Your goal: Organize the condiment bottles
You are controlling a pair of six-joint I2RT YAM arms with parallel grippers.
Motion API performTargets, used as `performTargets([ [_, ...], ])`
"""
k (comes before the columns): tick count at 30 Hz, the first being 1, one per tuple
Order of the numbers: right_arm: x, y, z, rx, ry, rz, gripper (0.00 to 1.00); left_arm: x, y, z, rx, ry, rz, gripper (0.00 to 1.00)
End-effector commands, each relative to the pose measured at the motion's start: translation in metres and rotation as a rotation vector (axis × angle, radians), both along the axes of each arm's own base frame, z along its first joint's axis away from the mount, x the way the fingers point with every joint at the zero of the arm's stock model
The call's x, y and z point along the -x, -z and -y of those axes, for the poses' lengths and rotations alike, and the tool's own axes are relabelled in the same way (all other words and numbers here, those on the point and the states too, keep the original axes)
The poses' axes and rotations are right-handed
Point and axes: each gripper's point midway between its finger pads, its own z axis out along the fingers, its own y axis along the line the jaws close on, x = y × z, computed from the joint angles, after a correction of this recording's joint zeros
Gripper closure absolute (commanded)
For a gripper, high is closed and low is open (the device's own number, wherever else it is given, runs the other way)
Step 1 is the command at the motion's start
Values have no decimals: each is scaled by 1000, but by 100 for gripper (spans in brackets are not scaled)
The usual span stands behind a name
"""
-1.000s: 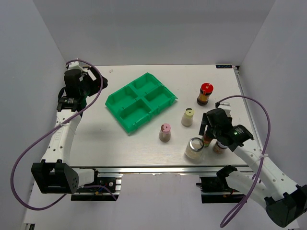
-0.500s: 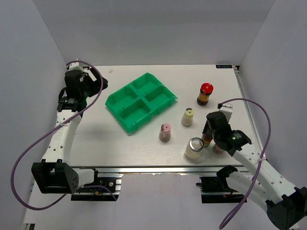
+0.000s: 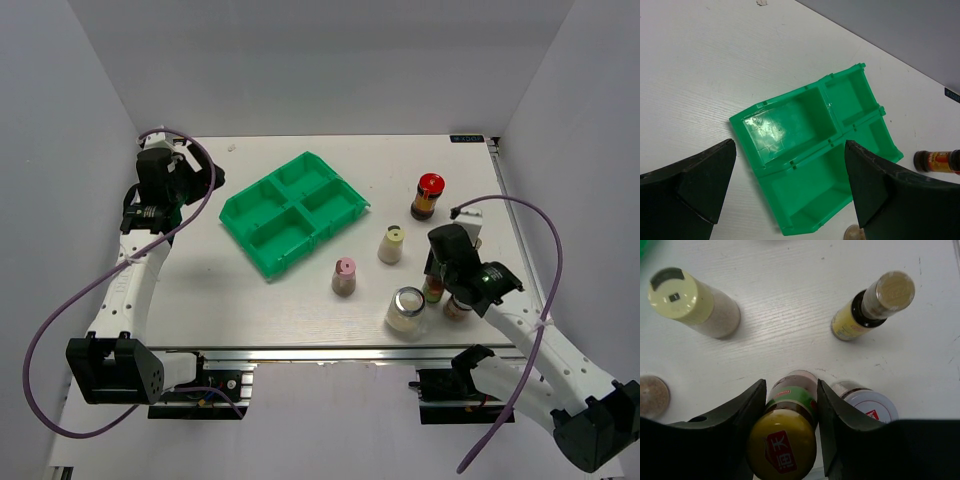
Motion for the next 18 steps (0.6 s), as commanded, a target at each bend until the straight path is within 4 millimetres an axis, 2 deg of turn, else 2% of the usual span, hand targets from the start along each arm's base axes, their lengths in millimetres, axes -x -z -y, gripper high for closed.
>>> performTargets([
  [1, -32, -82, -7, -41, 7, 227, 100, 4, -20, -5, -5, -25, 57, 2],
  [2, -35, -91, -8, -33, -7, 245, 100, 3, -21, -8, -11, -43, 60, 2],
  [3, -41, -110, -12, -54, -15, 291, 100, 2, -21, -9, -13, -49, 62, 2],
  [5, -46, -125, -15, -39, -42, 319, 100, 1, -22, -9, -14, -52, 62, 2],
  [6, -52, -142, -18, -48, -49, 355, 100, -1, -21, -10, -17, -55, 59, 2],
  [8, -58, -158, -23, -45, -70, 383, 100, -3, -21, -10, -19, -55, 57, 2],
  [9, -61, -179, -26, -44, -93, 419, 100, -4, -22, -11, -20, -57, 60, 2],
  [12, -78, -199, -40, -19, -156, 440, 100, -8, -21, -10, -19, -55, 59, 2],
  [13, -89, -211, -49, -21, -169, 457, 100, -10, -20, -10, -18, -53, 57, 2],
  [14, -95, -216, -57, -25, -202, 458, 100, -11, -19, -10, -18, -53, 53, 2],
  [15, -106, -211, -67, -6, -230, 436, 100, -12, -18, -10, -19, -55, 50, 2],
  [16, -113, -232, -73, -29, -241, 478, 100, -13, -16, -10, -19, -53, 45, 2],
  [17, -119, -237, -84, -46, -278, 490, 100, -13, -15, -10, -18, -55, 44, 2],
  [18, -131, -233, -96, -43, -305, 481, 100, -15, -15, -10, -19, -56, 42, 2],
])
